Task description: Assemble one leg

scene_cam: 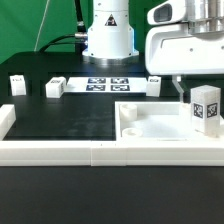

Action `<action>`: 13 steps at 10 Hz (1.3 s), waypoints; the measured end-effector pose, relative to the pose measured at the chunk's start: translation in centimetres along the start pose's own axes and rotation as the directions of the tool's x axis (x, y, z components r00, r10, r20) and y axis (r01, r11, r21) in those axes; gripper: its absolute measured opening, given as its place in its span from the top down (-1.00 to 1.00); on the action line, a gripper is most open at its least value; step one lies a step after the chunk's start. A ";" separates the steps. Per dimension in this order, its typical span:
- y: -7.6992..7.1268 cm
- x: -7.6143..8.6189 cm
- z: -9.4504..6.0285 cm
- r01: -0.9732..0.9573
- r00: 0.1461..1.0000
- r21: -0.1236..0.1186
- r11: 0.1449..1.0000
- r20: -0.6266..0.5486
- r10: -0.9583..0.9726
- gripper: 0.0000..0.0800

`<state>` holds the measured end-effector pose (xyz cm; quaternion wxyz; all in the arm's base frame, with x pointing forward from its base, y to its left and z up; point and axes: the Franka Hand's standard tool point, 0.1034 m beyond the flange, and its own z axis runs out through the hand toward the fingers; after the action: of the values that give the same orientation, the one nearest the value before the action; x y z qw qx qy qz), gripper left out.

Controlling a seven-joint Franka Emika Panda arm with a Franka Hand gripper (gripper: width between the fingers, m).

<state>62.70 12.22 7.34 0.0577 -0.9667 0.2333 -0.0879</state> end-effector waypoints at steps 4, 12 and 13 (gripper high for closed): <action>-0.2 0.8 -0.2 0.330 0.944 -0.015 0.944 -0.009 -0.330 -0.62; -0.2 1.0 -0.3 0.606 0.795 -0.036 0.795 -0.006 -0.606 0.27; -0.2 1.0 -0.3 0.599 0.800 -0.036 0.800 -0.006 -0.599 0.27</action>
Offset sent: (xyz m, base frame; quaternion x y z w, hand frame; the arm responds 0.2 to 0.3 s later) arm 0.0051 0.0059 0.0064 -0.0130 0.0041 -0.1779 0.9839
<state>63.64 11.92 7.83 0.0095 -0.9909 -0.0820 -0.1062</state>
